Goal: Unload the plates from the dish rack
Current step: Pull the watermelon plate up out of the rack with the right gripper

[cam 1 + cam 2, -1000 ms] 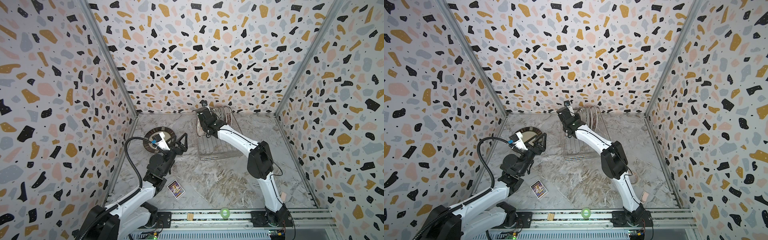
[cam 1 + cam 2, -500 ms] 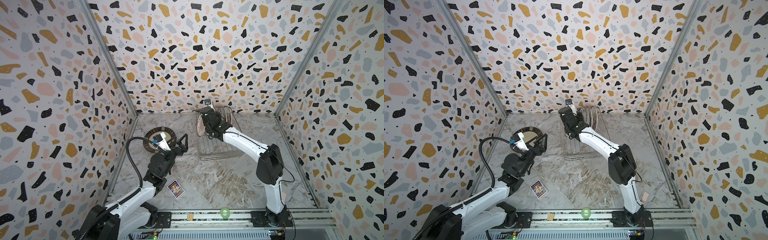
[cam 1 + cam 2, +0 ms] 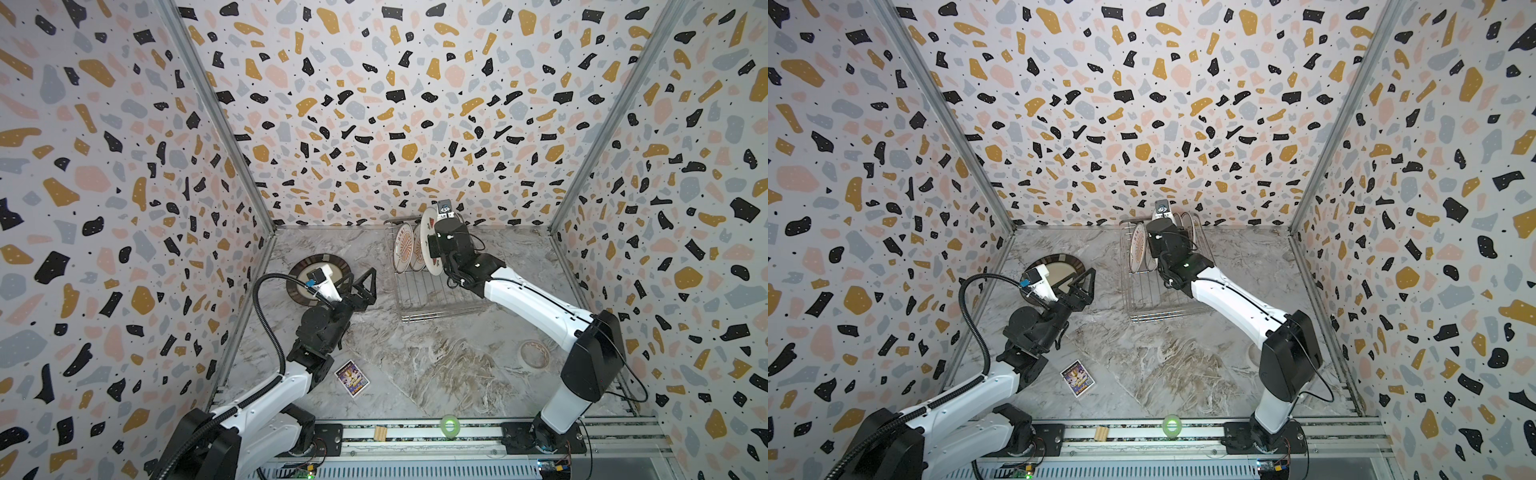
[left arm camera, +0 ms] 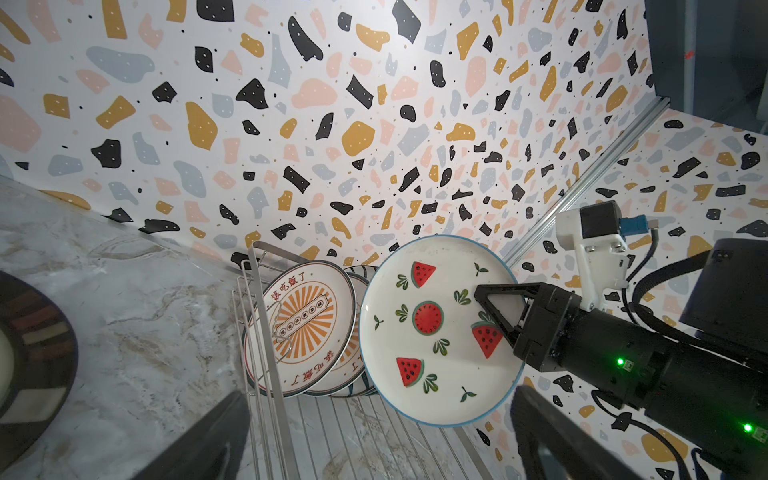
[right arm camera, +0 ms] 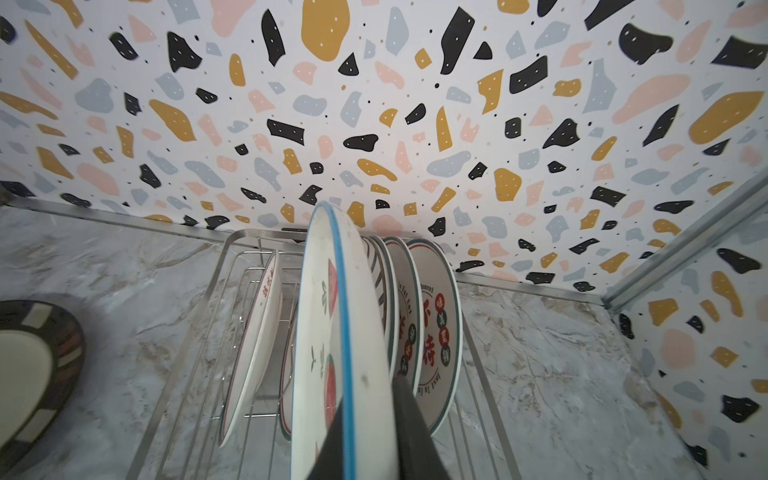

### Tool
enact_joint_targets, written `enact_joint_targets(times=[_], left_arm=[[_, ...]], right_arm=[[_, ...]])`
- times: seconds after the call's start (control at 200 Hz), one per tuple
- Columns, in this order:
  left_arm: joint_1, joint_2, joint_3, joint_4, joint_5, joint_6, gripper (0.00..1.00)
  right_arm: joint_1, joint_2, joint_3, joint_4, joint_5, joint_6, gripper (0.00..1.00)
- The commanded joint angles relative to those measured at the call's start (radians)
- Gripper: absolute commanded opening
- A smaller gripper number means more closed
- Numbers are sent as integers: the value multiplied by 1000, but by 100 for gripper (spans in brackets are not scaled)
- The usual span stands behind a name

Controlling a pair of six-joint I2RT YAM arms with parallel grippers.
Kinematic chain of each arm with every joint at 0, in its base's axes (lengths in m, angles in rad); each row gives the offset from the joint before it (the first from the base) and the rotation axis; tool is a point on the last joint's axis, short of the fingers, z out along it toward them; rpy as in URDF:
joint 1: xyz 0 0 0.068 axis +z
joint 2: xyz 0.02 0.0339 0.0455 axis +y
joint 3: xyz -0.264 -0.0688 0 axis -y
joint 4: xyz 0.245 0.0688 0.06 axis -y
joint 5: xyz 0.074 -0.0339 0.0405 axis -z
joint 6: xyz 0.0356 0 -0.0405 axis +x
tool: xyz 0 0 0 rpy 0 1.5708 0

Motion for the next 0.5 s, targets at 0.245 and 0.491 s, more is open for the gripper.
enact_joint_targets(times=[0.245,0.491], left_arm=[[-4,-55,64,-52,71,116,100],[-36,37,97,-1,160,83,100]], right_arm=[[-245,-255,-231,198,-567,248,10],[-427,-268,-389,369,-916,414,10]])
